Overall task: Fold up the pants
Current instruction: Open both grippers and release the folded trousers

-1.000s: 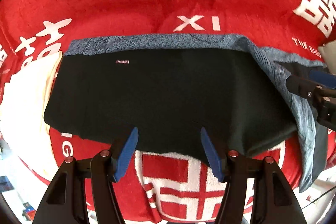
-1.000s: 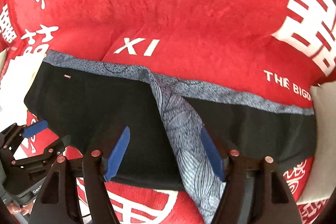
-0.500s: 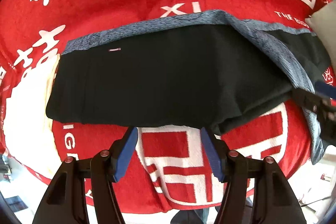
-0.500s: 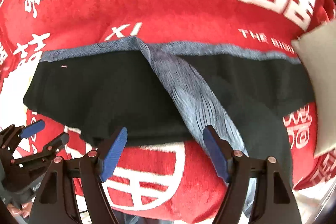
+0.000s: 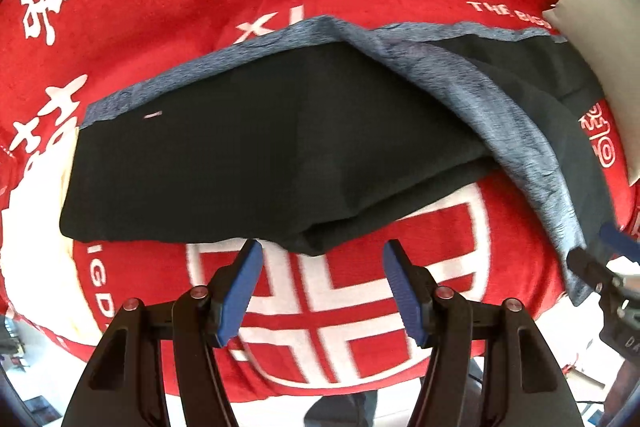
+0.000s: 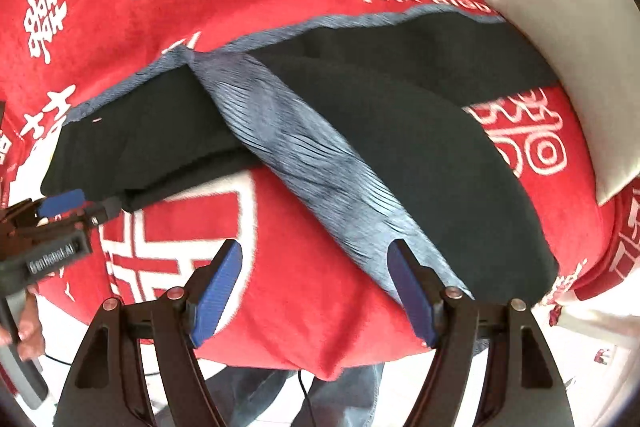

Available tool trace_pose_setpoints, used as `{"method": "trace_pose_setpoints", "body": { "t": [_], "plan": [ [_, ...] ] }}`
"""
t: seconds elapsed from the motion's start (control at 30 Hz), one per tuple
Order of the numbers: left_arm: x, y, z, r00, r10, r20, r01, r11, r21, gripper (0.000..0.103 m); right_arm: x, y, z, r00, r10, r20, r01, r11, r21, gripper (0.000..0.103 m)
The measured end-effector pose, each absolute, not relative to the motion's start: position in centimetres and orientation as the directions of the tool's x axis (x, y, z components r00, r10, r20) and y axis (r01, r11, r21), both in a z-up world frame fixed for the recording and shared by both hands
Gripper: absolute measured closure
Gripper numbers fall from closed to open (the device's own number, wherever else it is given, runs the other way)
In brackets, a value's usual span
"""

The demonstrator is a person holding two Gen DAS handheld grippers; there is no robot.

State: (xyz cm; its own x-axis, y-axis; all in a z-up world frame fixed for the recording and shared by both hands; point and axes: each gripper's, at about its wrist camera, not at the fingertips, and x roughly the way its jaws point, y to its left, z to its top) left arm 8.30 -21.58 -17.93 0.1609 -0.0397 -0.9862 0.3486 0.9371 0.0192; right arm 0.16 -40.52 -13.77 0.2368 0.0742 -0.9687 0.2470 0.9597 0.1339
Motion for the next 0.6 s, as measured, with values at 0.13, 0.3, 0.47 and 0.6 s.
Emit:
{"method": "trace_pose_setpoints", "body": {
  "t": [0.13, 0.3, 0.47, 0.6],
  "plan": [
    [7.4, -24.1, -18.2, 0.141, -0.068, -0.988, 0.367, 0.93, -0.011, 0.039, -3.3, -44.3, -14.1, 0.245, 0.097, -0.965, 0.292, 0.941, 0.169, 0.025],
    [6.0, -27.9, -20.0, 0.052, -0.135, -0.989, 0.384, 0.917, -0.105, 0.039, -8.5, -49.5, -16.0, 0.225, 0.14, -0.964, 0.406, 0.886, 0.223, 0.025],
    [4.8, -30.8, -20.3, 0.056, -0.178, -0.982, 0.391, 0.909, -0.143, 0.001, -11.3, -52.2, -18.7, 0.192, 0.205, -0.96, 0.471, 0.839, 0.274, 0.025],
    [4.6, -32.7, -20.9, 0.033, -0.154, -0.988, 0.406, 0.905, -0.127, 0.001, -12.1, -53.1, -20.3, 0.186, 0.226, -0.956, 0.491, 0.821, 0.29, 0.025]
  ]
}}
